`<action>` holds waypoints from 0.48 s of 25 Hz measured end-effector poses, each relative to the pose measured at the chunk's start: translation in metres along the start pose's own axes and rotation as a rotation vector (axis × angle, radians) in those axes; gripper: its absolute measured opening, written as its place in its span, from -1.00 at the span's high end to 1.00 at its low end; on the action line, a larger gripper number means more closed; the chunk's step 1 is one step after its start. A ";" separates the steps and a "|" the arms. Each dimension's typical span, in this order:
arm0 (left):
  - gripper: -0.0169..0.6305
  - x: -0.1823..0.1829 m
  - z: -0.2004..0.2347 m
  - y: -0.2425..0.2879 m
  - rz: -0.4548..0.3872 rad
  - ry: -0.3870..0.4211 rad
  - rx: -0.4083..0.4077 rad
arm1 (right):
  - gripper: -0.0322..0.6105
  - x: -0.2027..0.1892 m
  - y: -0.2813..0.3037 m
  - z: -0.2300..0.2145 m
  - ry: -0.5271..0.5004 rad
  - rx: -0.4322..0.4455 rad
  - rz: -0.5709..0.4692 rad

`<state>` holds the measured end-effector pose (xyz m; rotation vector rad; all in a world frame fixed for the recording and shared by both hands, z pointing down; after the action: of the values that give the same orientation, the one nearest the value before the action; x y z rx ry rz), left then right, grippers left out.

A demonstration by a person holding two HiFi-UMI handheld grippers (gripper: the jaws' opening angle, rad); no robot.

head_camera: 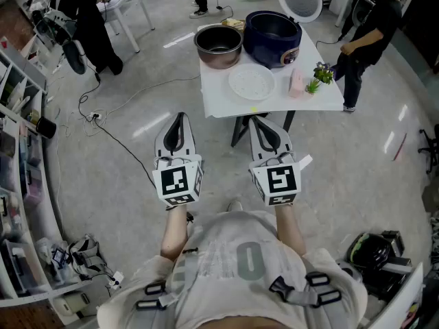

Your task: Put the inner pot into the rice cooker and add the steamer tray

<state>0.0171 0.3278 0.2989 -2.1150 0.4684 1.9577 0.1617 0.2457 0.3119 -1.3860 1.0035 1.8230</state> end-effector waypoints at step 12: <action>0.88 0.003 0.009 -0.009 0.010 0.001 0.012 | 0.89 -0.003 0.001 0.014 0.053 0.065 -0.001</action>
<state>0.0123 0.3394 0.2942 -2.1114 0.4906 1.9544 0.1551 0.2572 0.3167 -1.4016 1.0786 1.7457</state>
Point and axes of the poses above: the fingertips, and each gripper's own axes: y forward along the fingers, z to its left, x out of its top, the point moved 1 cm from there along -y, backward along the fingers, and after that the axes turned 11 degrees about z, right-handed, at the moved point
